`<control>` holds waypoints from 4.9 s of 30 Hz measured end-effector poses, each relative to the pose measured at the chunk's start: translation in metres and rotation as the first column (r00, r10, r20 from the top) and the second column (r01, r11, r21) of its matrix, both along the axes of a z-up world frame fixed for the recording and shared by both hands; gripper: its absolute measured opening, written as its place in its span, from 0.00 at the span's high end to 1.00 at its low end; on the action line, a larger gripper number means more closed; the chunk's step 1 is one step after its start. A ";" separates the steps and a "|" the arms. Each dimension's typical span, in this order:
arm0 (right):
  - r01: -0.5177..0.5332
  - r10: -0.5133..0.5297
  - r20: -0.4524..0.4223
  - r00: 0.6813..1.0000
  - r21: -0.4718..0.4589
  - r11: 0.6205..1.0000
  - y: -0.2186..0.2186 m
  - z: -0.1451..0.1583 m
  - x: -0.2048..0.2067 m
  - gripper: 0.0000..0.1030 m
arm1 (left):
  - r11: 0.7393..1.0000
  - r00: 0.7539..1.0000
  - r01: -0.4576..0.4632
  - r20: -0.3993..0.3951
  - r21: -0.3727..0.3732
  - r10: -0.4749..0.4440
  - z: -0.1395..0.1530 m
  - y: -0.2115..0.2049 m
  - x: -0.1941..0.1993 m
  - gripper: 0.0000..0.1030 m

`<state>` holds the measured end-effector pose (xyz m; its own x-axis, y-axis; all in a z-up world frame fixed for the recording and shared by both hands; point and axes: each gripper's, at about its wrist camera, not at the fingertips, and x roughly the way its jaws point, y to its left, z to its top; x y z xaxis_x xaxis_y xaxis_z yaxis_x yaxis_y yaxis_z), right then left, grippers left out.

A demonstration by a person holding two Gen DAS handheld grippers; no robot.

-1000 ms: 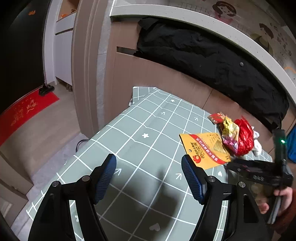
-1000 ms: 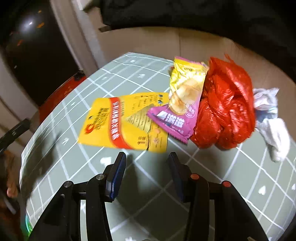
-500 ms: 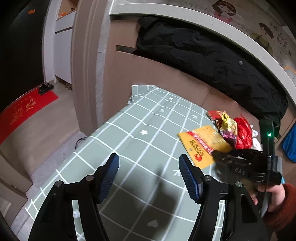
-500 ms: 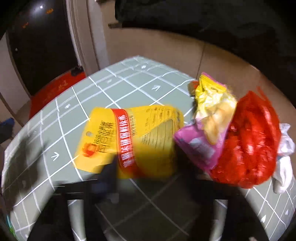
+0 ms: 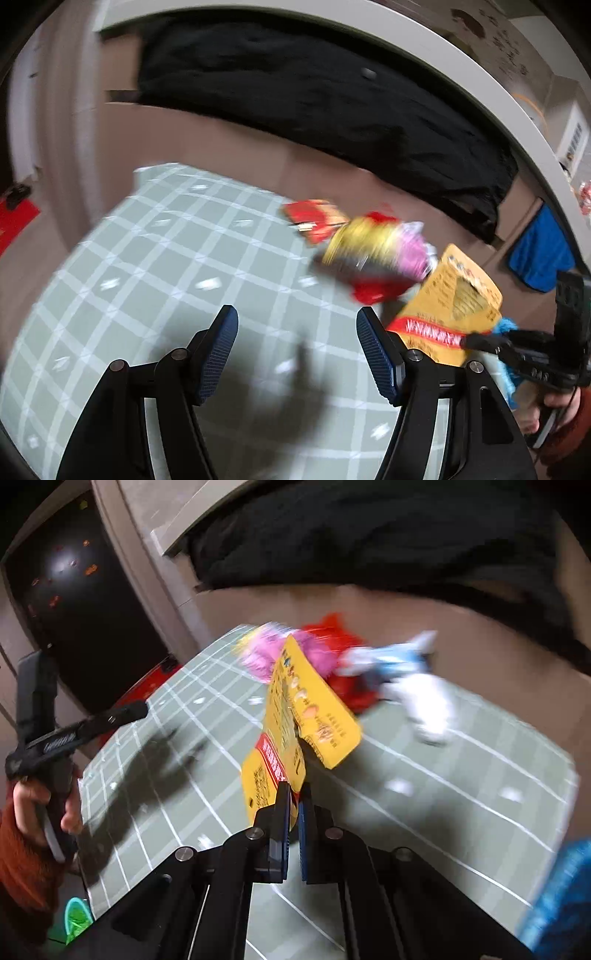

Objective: Collect trash

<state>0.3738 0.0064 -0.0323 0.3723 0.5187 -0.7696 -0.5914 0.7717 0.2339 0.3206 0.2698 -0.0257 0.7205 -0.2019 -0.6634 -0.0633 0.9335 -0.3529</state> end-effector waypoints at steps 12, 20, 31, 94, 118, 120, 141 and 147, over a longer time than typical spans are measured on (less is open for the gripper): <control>0.143 -0.145 0.053 0.988 0.036 0.989 -0.113 0.018 -0.006 0.97 | 0.992 0.990 0.121 -0.071 -0.044 -0.124 -0.009 -0.075 0.057 0.35; 0.099 -0.106 0.124 0.987 0.060 0.993 -0.106 0.038 -0.004 0.97 | 0.948 0.941 0.297 -0.202 0.116 -0.271 -0.040 -0.109 0.048 0.35; 0.083 -0.087 0.126 0.988 0.038 0.996 -0.069 0.021 0.005 0.93 | 0.976 0.970 0.207 -0.143 0.067 -0.196 -0.032 -0.100 0.035 0.63; 0.267 -0.254 -0.253 0.933 0.018 0.964 -0.124 -0.055 -0.015 0.52 | 0.993 0.994 0.003 -0.105 -0.119 -0.016 -0.012 -0.097 -0.062 0.64; 0.078 -0.071 0.045 0.996 -0.183 0.980 -0.083 -0.041 -0.020 0.60 | 0.987 0.989 -0.054 -0.147 -0.153 0.031 -0.029 -0.062 -0.050 0.64; 0.081 -0.078 0.032 0.996 -0.096 0.992 -0.091 -0.034 -0.010 0.50 | 0.987 0.989 -0.053 -0.148 -0.155 0.030 -0.029 -0.063 -0.047 0.64; -0.008 0.002 -0.020 1.000 -0.301 0.954 -0.010 -0.061 0.020 0.01 | 0.984 0.985 -0.053 -0.171 -0.170 0.024 -0.036 -0.061 -0.042 0.64; -0.043 0.026 -0.054 0.998 -0.340 0.939 0.008 -0.061 0.027 0.01 | 0.983 0.984 -0.052 -0.174 -0.176 0.021 -0.037 -0.061 -0.041 0.64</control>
<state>0.4009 0.0139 -0.0935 0.3171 0.2337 -0.9192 -0.6138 0.7894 -0.0111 0.2795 0.2092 -0.0632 0.6088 -0.3042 -0.7327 -0.1703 0.8519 -0.4952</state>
